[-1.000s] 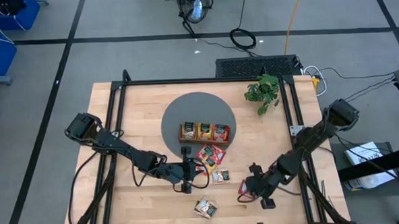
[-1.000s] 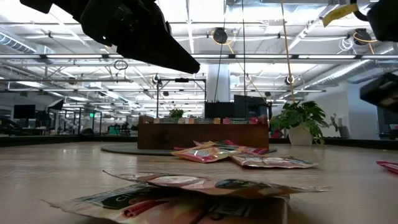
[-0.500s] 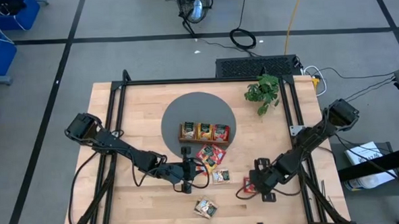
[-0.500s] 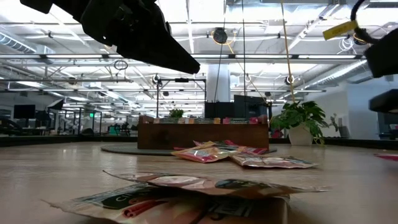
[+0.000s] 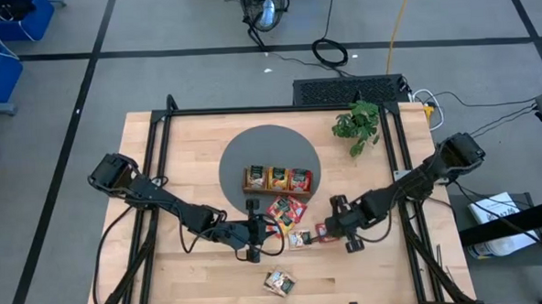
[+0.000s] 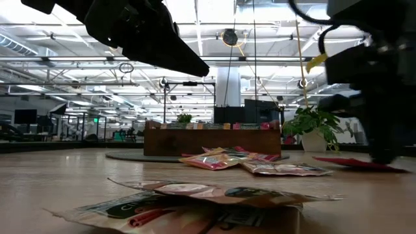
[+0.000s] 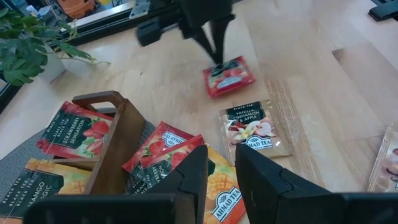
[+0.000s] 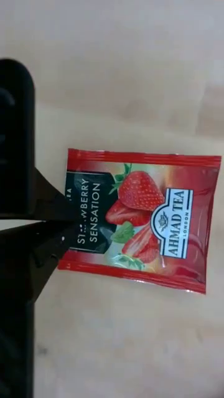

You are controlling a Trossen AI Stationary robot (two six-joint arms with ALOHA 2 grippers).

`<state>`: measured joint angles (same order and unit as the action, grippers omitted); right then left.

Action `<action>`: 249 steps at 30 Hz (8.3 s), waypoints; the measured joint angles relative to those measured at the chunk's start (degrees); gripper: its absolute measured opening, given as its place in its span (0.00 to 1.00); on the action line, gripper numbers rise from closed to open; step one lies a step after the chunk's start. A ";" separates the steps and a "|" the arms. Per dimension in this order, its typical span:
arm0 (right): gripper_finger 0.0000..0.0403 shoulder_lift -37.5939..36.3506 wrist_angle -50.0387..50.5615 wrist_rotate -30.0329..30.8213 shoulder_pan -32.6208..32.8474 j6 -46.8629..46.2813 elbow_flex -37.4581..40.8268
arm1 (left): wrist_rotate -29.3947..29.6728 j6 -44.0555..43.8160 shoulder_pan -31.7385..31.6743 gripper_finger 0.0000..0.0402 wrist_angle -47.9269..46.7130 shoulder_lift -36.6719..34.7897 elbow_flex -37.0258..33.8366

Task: Pick & Place Tea
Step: Put the red tea bag into the right section of the wooden organizer

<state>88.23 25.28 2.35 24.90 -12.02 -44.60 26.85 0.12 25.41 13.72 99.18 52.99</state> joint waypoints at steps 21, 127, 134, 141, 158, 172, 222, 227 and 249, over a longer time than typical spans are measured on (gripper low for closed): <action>0.00 -2.41 2.95 5.14 2.33 -0.34 -9.35 | -5.88 0.33 -1.59 0.22 9.64 3.97 0.17; 0.14 -8.63 -40.12 -13.56 -13.35 -28.60 21.90 | -29.37 -0.33 -13.33 0.22 2.82 34.91 31.45; 0.01 -8.68 -40.61 -13.04 -13.37 -25.79 21.90 | -29.30 1.99 -13.24 0.22 3.11 34.95 31.43; 0.00 -9.29 -41.21 -13.31 -13.13 -23.62 21.88 | -27.61 9.99 -10.98 0.22 -0.22 32.78 31.23; 0.00 -20.04 -9.28 -8.96 -13.23 -9.83 2.70 | -16.02 5.10 -0.35 0.22 -35.92 16.88 31.12; 0.00 -6.27 30.56 -3.82 -26.50 6.24 -30.92 | -12.65 3.08 3.46 0.22 -37.21 16.71 30.77; 0.00 27.21 38.22 -5.42 -32.82 19.57 -52.39 | -12.70 1.33 6.19 0.22 -38.01 16.72 30.84; 0.00 27.02 37.26 -5.43 -33.13 15.05 -52.10 | -12.70 1.24 6.19 0.22 -37.99 16.72 30.84; 0.00 26.43 33.18 -2.47 -29.16 4.77 -52.09 | -8.70 3.14 6.19 0.22 -38.36 16.72 30.85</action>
<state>114.65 58.46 -0.12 -4.26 -7.25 -96.68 18.15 3.26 31.59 -24.65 115.90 83.84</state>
